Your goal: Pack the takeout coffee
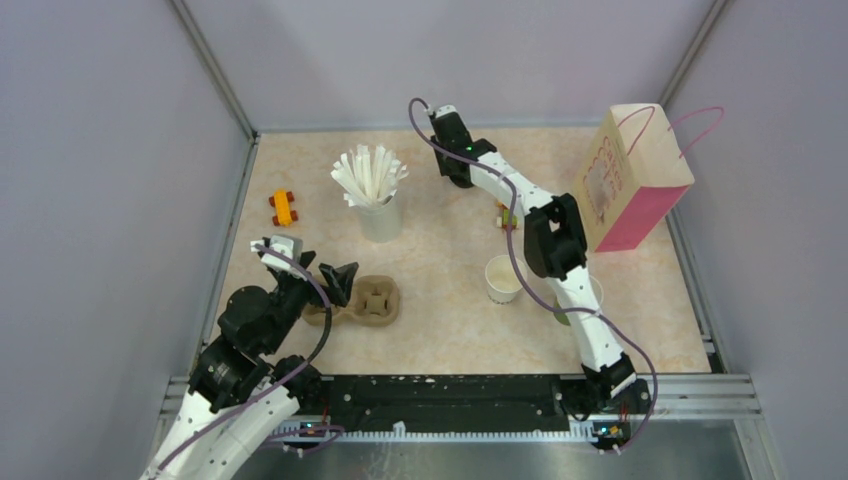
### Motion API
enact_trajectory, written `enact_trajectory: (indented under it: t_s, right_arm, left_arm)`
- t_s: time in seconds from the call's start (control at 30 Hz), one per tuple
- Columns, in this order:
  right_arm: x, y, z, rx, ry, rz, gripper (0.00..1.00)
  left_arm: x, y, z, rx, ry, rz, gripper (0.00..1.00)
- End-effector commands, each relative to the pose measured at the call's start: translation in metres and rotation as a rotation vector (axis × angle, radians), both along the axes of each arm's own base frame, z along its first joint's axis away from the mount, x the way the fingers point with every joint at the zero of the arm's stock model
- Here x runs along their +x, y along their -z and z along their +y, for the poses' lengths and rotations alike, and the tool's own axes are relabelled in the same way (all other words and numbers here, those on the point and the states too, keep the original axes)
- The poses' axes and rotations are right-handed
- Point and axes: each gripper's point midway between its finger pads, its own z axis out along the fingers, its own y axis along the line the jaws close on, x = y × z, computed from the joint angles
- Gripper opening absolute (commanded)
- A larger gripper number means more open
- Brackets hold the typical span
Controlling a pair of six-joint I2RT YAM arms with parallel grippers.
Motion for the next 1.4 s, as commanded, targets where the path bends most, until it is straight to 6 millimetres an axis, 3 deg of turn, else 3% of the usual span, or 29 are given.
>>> enact_trajectory:
  t_s: [0.0,0.9,1.37]
  right_arm:
    - [0.003,-0.001,0.004,-0.013,0.001,-0.027,0.25]
    - [0.004,0.006,0.004,-0.032,0.011,-0.029,0.21]
    - [0.005,-0.002,0.004,-0.028,0.002,-0.047,0.00]
  left_arm:
    - [0.002,-0.008,-0.004,-0.014,0.012,-0.027,0.99]
    - [0.002,-0.008,-0.004,-0.012,0.012,-0.025,0.99]
    - [0.002,-0.008,-0.003,-0.014,0.011,-0.027,0.99]
